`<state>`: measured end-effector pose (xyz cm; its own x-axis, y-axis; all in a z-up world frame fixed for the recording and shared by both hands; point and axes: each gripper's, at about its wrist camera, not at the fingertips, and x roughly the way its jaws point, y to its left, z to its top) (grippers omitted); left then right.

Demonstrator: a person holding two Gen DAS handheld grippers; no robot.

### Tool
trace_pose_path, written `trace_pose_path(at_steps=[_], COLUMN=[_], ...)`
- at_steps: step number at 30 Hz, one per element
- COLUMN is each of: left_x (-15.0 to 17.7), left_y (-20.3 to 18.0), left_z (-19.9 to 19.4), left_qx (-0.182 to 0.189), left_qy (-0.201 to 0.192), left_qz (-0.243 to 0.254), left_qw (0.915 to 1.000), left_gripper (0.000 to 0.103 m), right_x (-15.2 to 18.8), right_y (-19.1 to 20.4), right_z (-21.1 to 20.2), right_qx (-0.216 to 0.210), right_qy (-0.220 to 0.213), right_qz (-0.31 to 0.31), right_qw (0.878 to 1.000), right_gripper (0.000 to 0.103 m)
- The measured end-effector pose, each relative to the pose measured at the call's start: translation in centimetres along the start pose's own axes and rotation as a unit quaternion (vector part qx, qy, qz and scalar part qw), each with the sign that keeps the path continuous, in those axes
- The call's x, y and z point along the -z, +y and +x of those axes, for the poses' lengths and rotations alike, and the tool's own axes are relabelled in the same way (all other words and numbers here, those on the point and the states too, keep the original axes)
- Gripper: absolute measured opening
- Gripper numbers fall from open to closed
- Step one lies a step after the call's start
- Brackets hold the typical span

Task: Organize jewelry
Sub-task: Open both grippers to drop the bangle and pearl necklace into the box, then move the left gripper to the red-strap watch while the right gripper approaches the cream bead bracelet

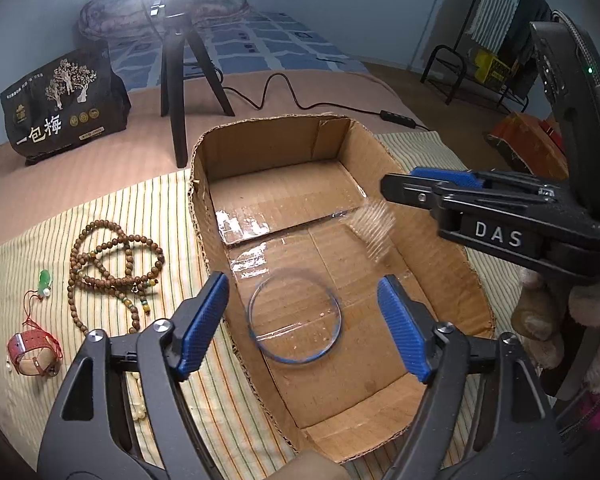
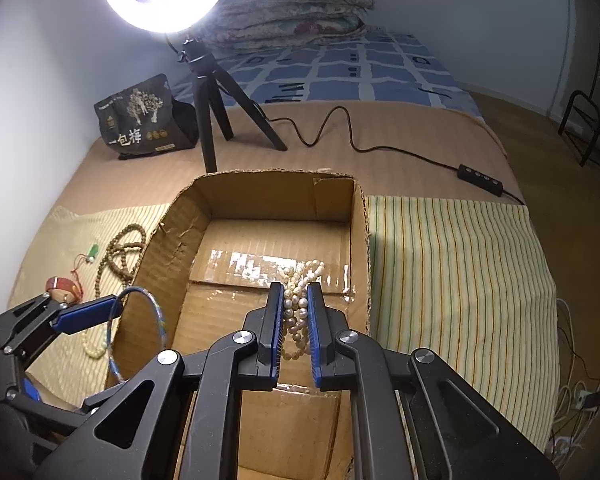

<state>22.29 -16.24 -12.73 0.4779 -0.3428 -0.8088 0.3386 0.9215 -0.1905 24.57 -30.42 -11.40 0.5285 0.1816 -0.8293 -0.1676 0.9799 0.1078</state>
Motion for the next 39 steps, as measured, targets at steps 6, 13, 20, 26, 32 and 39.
trace_pose_path(at_steps=[6,13,20,26,32,39], left_x=[0.1,0.5,0.9,1.5,2.3,3.3], left_y=[0.0,0.5,1.8,3.8,6.6,11.1], left_z=[-0.2,-1.5,-3.5,-5.5,-7.7,-9.6], left_qx=[-0.004,-0.011,-0.018,-0.031,-0.049,-0.068], left_qy=[0.004,-0.008,-0.024,-0.036,-0.048,-0.054], left_qz=[0.007,0.014,0.016,0.015,0.009,-0.025], left_qw=[1.0000,0.9998,0.9994,0.9987,0.9976,0.9959], left_gripper=[0.081,0.081,0.081,0.081,0.081,0.081], right_x=[-0.1,0.0,0.1,0.0,0.2,0.5], right_y=[-0.3,-0.1,0.7,2.3,4.7,8.6], right_z=[-0.7,-1.2,-2.4,-3.8,-4.6,-4.8], right_qx=[0.014,0.019,0.021,0.013,-0.003,-0.025], right_qy=[-0.018,-0.023,-0.037,-0.055,-0.065,-0.070], right_qz=[0.009,0.010,0.002,-0.010,-0.025,-0.059], right_qw=[1.000,1.000,0.999,0.998,0.998,0.996], right_gripper=[0.057,0.058,0.058,0.058,0.058,0.058])
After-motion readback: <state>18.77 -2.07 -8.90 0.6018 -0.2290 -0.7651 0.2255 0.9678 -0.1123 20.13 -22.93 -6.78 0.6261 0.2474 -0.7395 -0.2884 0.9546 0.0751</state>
